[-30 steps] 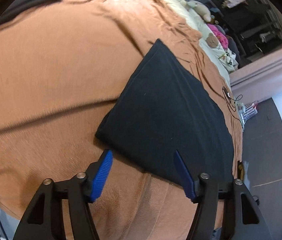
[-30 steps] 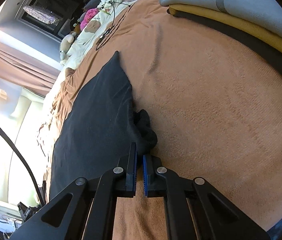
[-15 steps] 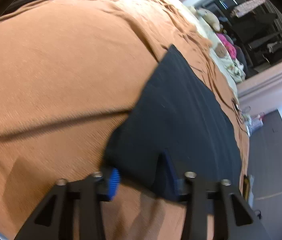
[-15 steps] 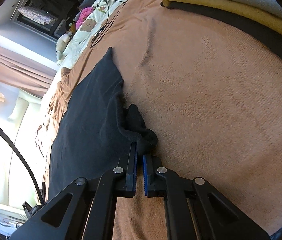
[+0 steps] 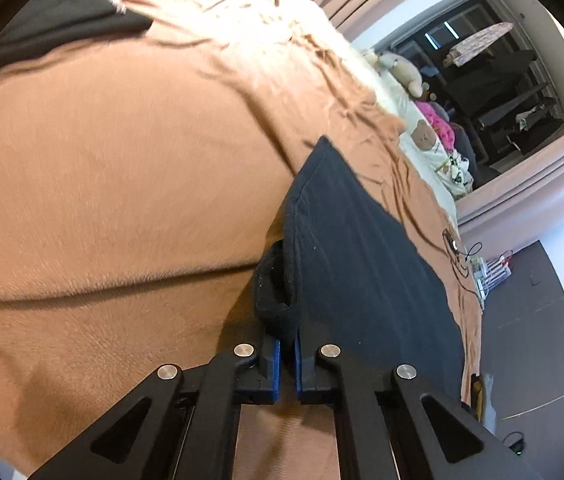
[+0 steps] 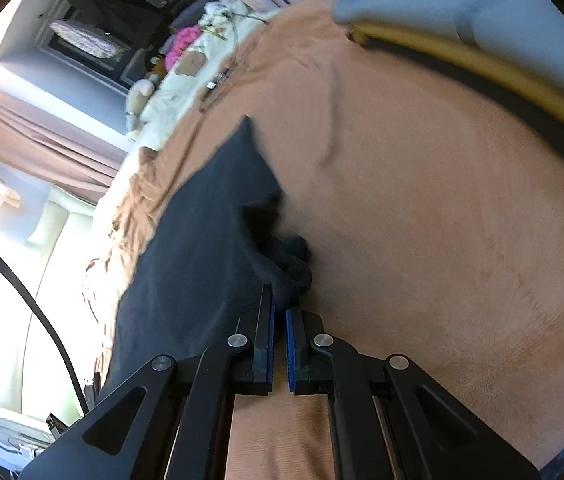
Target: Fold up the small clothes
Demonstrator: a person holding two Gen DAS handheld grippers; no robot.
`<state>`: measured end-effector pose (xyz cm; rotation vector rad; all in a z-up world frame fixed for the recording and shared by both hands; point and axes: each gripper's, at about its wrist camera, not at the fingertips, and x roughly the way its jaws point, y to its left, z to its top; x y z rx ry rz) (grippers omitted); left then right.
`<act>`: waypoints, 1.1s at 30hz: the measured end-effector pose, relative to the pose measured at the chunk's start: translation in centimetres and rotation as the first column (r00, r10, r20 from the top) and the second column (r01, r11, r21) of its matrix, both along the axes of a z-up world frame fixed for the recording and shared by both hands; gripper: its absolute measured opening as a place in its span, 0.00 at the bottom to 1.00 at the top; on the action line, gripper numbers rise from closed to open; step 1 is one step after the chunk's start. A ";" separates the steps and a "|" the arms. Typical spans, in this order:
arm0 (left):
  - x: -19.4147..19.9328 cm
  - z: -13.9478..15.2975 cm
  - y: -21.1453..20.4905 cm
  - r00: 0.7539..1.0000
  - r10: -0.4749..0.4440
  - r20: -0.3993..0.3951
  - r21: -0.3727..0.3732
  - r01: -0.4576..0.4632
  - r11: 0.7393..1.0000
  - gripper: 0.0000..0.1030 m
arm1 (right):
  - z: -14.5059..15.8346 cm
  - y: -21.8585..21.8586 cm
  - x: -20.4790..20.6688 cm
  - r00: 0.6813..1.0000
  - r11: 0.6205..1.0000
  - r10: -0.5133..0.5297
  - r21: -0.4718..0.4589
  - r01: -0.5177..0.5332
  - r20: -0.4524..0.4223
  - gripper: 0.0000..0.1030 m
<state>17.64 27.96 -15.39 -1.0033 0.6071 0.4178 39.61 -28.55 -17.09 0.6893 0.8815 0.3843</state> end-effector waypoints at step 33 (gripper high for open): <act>-7.5 -0.6 -2.1 1.000 -0.004 0.024 -0.140 0.007 0.990 0.04 | 0.7 -3.3 -6.9 0.991 0.997 -0.010 -0.081 -0.002 -0.136 0.01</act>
